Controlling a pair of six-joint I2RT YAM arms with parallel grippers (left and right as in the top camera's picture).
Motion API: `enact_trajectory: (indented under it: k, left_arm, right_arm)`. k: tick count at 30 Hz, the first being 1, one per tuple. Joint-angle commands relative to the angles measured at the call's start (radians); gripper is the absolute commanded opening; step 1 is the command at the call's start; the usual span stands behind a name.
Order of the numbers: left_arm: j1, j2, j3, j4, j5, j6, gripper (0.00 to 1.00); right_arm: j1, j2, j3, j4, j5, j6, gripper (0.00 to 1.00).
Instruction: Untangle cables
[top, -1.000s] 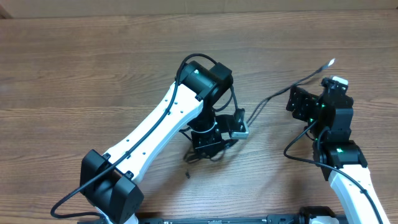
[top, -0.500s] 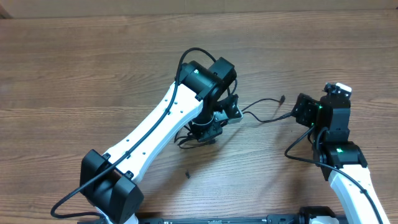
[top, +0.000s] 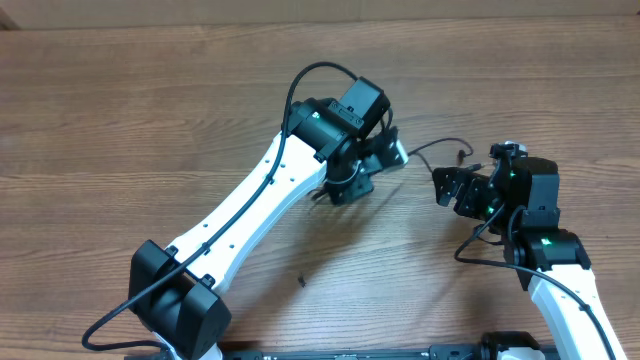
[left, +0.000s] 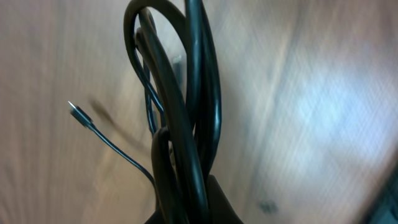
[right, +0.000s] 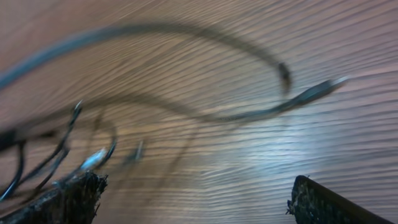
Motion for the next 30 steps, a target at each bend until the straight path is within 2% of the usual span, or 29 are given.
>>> enact_trajectory:
  k: [1, 9, 12, 14, 15, 18, 20, 22, 23, 25, 29, 30]
  left_arm:
    - [-0.006, -0.026, 0.004, 0.107, 0.002, -0.033, 0.04]
    - [-0.006, -0.026, 0.004, 0.194, 0.0, -0.037, 0.05]
    - [-0.006, -0.026, 0.004, 0.196, 0.003, -0.037, 0.22]
    - [-0.006, -0.026, 0.004, 0.197, 0.04, -0.037, 0.3]
    - [-0.006, -0.026, 0.004, 0.197, 0.053, -0.037, 0.38]
    - [-0.006, -0.026, 0.004, 0.199, 0.054, -0.037, 0.32]
    - [-0.006, -0.026, 0.004, 0.201, 0.054, -0.037, 0.33]
    - [-0.006, -0.026, 0.004, 0.2, 0.054, -0.037, 0.25]
    - [-0.006, -0.026, 0.004, 0.2, 0.054, -0.037, 0.27]
    - [-0.006, -0.026, 0.004, 0.195, 0.051, -0.036, 0.4]
    - [-0.006, -0.026, 0.003, 0.176, -0.029, -0.042, 0.41]
    - [-0.005, -0.026, 0.003, 0.177, -0.069, -0.069, 0.65]
  right_arm:
    - [-0.002, 0.001, 0.012, -0.005, -0.12, -0.001, 0.98]
    - [-0.002, 0.001, 0.012, -0.003, -0.239, 0.003, 1.0]
    - [-0.002, 0.001, 0.012, 0.002, -0.239, 0.003, 1.0]
    - [-0.002, 0.001, 0.012, 0.006, -0.239, 0.003, 1.0]
    - [-0.002, 0.001, 0.012, 0.006, -0.238, 0.003, 1.0]
    - [-0.002, 0.001, 0.012, 0.006, -0.238, 0.003, 1.0]
    - [-0.002, 0.001, 0.012, 0.006, -0.238, 0.003, 1.0]
    - [-0.002, 0.001, 0.012, 0.006, -0.238, 0.003, 1.0]
    - [-0.002, 0.001, 0.012, 0.006, -0.238, 0.002, 1.0]
    - [-0.002, 0.001, 0.012, 0.006, -0.238, 0.002, 1.0]
    - [-0.002, 0.001, 0.012, -0.002, -0.238, 0.002, 1.0]
    - [-0.002, 0.001, 0.012, -0.006, -0.239, 0.003, 1.0]
